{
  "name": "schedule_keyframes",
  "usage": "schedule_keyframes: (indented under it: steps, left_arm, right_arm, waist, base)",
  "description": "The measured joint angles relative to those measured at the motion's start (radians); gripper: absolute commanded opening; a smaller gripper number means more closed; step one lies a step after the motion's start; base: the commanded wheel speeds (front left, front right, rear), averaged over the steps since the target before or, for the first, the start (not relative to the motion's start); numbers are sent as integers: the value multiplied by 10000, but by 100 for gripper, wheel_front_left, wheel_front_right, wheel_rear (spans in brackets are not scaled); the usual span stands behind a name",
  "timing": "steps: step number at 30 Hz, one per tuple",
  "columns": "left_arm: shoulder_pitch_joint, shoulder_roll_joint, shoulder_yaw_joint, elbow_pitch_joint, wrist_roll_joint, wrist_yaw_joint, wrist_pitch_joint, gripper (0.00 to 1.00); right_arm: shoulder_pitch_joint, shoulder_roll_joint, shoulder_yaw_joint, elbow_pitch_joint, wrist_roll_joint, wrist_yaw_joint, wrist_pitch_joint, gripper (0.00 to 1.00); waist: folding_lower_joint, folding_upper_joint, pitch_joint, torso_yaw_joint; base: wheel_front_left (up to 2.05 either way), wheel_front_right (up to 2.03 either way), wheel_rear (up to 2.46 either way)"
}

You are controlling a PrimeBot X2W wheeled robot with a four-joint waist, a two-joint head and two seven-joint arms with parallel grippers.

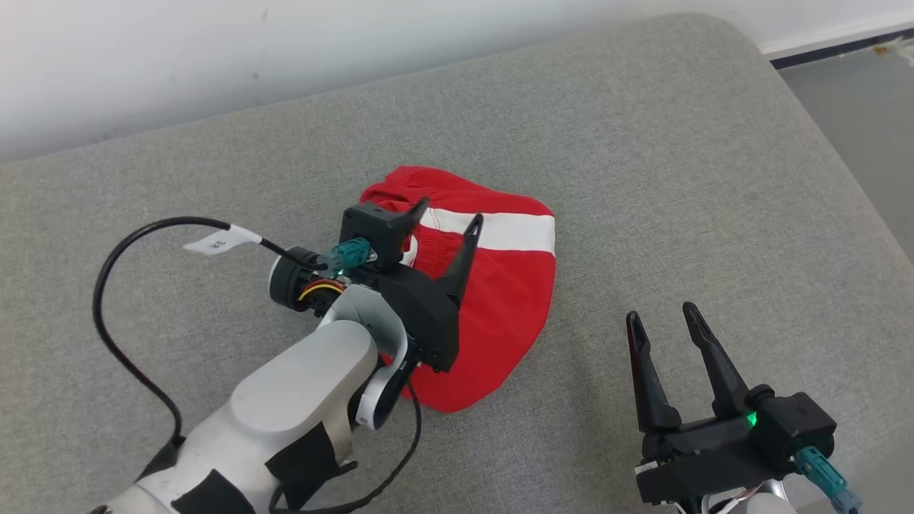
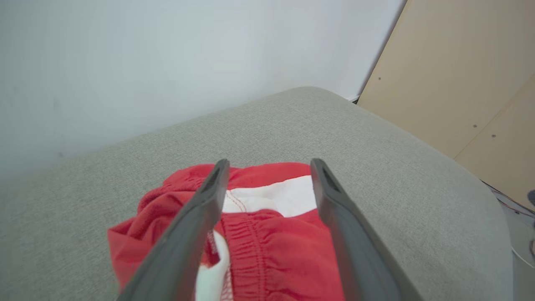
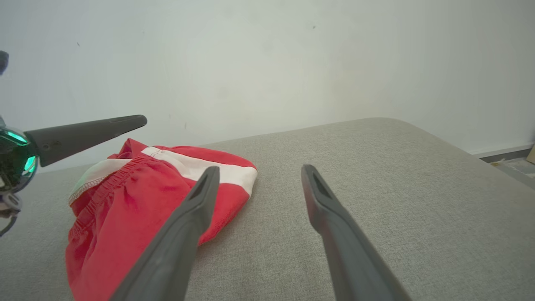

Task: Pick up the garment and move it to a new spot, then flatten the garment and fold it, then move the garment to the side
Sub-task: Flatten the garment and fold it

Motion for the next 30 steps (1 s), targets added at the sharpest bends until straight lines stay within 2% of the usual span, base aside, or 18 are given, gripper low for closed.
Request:
schedule_keyframes:
  steps: [10,16,17,18,19,20,21,26,30]
  left_arm:
    - [-226,-424,-117,1484,-188,-232,449,100]
    - [-252,-690,-96,2121,-491,-719,489,100]
    - [-251,-727,-90,2180,-535,-840,477,89]
    - [-249,-790,-48,2205,-581,-926,362,54]
    - [-253,-861,-8,2211,-639,-1032,274,44]
    - [-252,-920,15,2209,-665,-1149,209,16]
    - [-251,-972,81,2196,-752,-1264,86,0]
    - [-225,-1152,395,2128,-1360,-1827,-84,0]
    - [-132,-1246,1103,1850,-2320,-2359,-407,0]
  right_arm:
    - [-242,-6,102,-25,15,0,0,100]
    - [-295,10,113,-19,17,0,0,100]
    - [-294,13,119,-17,17,0,0,100]
    - [-293,15,115,-12,17,0,0,100]
    - [-291,15,115,-8,17,0,0,100]
    - [-291,17,117,-8,17,0,0,100]
    - [-288,21,117,-6,17,0,0,100]
    - [-248,35,142,36,31,0,0,100]
    - [-148,46,203,96,79,0,0,100]
  waist:
    - [1,0,307,-35]
    - [1,0,353,-86]
    - [1,0,344,-93]
    - [1,0,335,-98]
    - [1,0,327,-100]
    - [1,0,317,-100]
    - [1,0,304,-100]
    - [1,1,181,-119]
    - [1,0,-14,-154]
  base:
    - [0,0,0]
    - [0,0,0]
    - [0,0,0]
    - [0,0,0]
    - [0,0,0]
    - [0,0,0]
    - [0,0,0]
    - [0,0,0]
    - [0,0,0]
